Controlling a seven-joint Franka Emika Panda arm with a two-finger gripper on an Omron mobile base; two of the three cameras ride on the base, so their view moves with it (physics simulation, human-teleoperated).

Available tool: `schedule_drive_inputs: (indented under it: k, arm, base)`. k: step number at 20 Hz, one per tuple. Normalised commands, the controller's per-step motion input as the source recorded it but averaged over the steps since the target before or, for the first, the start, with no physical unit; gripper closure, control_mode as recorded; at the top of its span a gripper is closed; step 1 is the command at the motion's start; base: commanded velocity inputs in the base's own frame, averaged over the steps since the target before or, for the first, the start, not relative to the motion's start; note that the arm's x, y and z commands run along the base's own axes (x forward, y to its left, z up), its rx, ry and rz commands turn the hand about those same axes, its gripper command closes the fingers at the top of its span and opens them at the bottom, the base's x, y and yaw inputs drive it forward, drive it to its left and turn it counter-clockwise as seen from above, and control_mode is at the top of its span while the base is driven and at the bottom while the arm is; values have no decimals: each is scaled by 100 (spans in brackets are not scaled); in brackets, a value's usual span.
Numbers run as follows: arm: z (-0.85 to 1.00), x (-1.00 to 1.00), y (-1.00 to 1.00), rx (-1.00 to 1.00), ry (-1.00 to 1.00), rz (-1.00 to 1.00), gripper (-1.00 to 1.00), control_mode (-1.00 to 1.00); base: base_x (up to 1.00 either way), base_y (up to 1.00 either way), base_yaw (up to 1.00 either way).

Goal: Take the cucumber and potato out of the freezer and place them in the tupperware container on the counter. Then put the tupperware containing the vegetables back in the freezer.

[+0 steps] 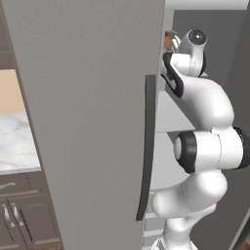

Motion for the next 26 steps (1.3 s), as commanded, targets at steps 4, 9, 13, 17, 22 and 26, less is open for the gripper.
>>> schedule_drive_inputs:
  k: [4,9,13,17,22,26]
  arm:
    - [-12,29,-8,2,0,0,100,-100]
    - [-11,33,-9,2,0,0,100,-100]
    - [-15,33,-10,1,0,0,100,-100]
    - [-23,37,-1,1,0,0,-100,-100]
    - [-16,41,0,1,0,0,-100,-100]
    - [-11,36,0,0,0,0,-100,-100]
  base:
    - [0,0,0]
    - [0,0,0]
    - [0,0,0]
    - [0,0,0]
    - [0,0,0]
    - [0,0,0]
